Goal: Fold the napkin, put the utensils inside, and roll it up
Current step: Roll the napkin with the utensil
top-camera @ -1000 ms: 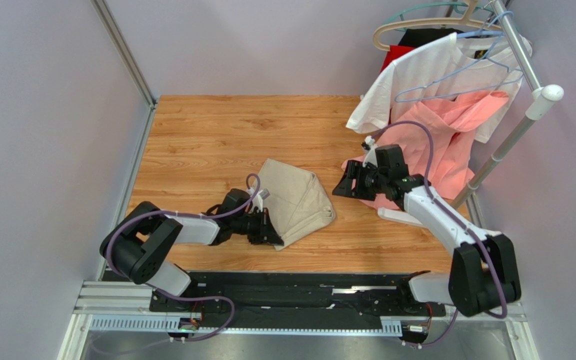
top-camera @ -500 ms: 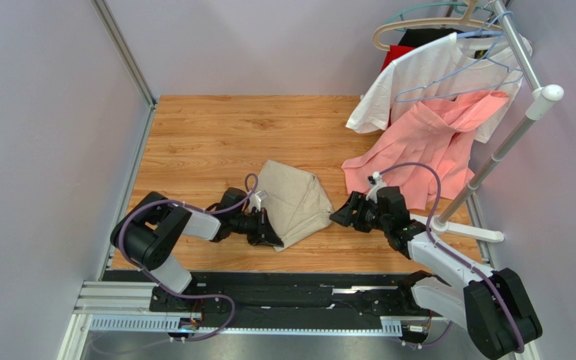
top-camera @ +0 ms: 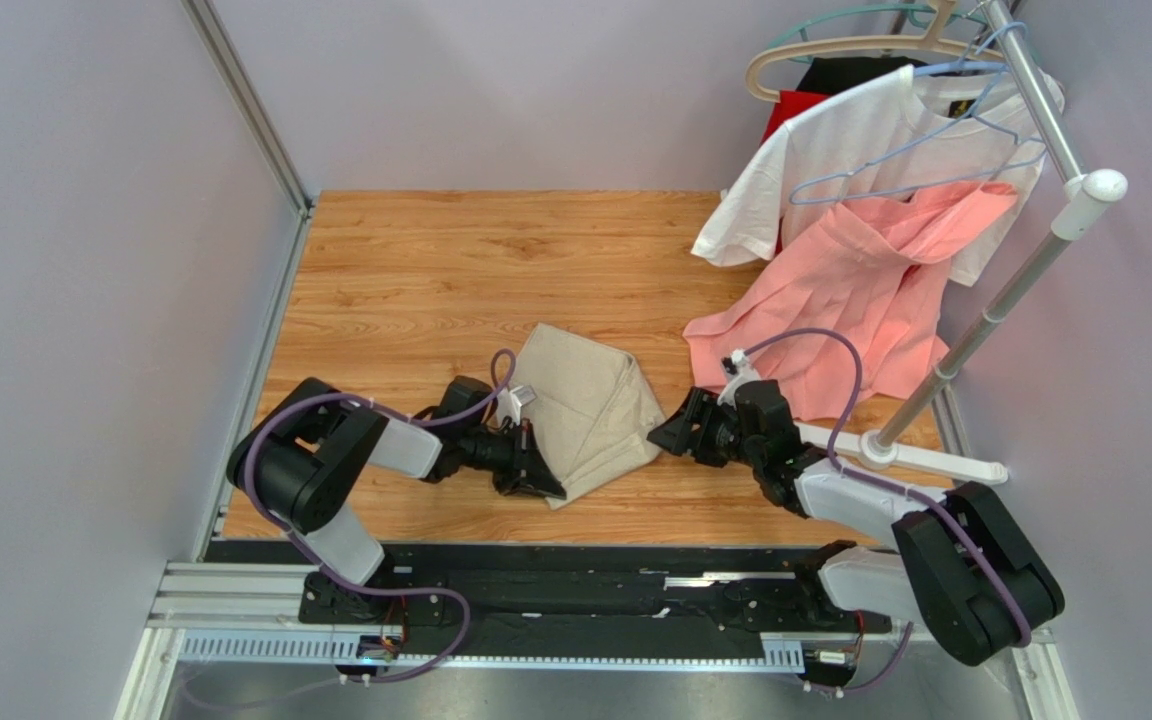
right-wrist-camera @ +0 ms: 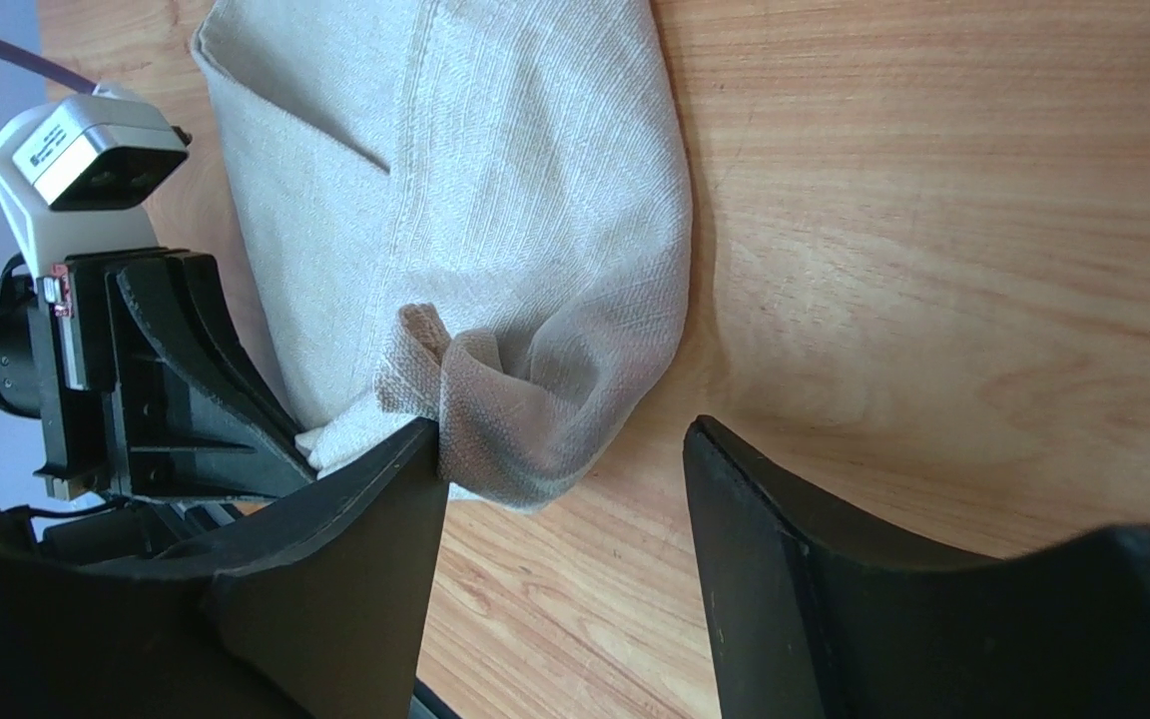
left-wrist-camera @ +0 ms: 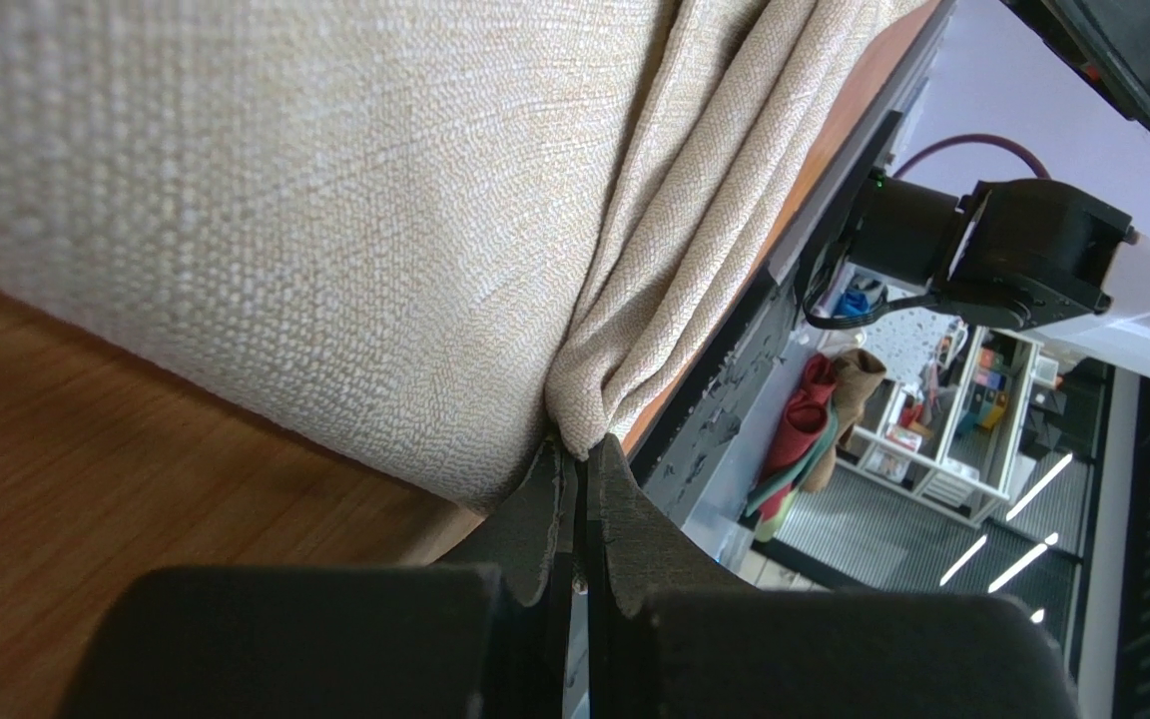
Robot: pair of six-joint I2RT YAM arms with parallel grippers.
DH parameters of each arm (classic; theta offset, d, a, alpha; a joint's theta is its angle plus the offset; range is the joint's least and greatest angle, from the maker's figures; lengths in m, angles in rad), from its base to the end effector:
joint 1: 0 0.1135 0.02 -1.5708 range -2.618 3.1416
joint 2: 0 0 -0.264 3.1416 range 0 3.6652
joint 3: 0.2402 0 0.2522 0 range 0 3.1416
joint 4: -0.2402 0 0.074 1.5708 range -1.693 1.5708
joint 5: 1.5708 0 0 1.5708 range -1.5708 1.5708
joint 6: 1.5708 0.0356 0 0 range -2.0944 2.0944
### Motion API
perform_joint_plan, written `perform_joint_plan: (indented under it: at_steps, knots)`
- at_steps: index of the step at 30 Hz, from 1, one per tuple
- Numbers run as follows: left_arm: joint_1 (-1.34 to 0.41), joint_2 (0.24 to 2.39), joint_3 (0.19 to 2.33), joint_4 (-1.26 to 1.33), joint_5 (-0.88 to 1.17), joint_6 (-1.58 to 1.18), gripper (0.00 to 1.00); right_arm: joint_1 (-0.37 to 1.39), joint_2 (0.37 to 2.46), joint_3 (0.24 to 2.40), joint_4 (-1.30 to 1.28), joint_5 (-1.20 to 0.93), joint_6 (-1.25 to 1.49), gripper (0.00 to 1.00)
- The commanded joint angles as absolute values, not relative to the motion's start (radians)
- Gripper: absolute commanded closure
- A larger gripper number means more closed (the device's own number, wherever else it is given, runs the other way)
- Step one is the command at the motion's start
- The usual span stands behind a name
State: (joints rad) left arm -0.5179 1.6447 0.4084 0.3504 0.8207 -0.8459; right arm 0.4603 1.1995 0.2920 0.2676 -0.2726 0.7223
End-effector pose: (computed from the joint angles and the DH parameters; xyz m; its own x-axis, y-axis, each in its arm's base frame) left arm 0.1945 -0.1408 0.0890 -0.9998 -0.0176 0.0047 -0.0133 0.5278 -0.8493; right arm 0.1831 0.1015 0.1388 -0.8121 0.3080 -0.4956 -0.1125 0.7508 0.6509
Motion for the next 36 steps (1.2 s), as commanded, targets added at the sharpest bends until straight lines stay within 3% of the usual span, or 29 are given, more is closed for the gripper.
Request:
perform_joint_plan:
  at_steps: [1, 19, 22, 32, 36]
  knots:
    - [-0.517, 1.684, 0.380, 0.184, 0.721, -0.767, 1.00, 0.482, 1.233, 0.288, 0.367, -0.181, 0.739, 0.39]
    - [-0.511, 1.715, 0.403, 0.178, 0.762, -0.744, 1.00, 0.505, 1.387, 0.288, 0.449, -0.161, 0.741, 0.45]
    - [-0.509, 1.718, 0.407, 0.178, 0.765, -0.742, 1.00, 0.506, 1.404, 0.290, 0.451, -0.158, 0.732, 0.50]
    - [-0.508, 1.724, 0.417, 0.184, 0.776, -0.732, 1.00, 0.505, 1.489, 0.343, 0.391, -0.163, 0.770, 0.90]
    - [-0.509, 1.675, 0.454, 0.111, 0.721, -0.684, 1.00, 0.505, 1.473, 0.393, 0.259, -0.106, 0.787, 1.00]
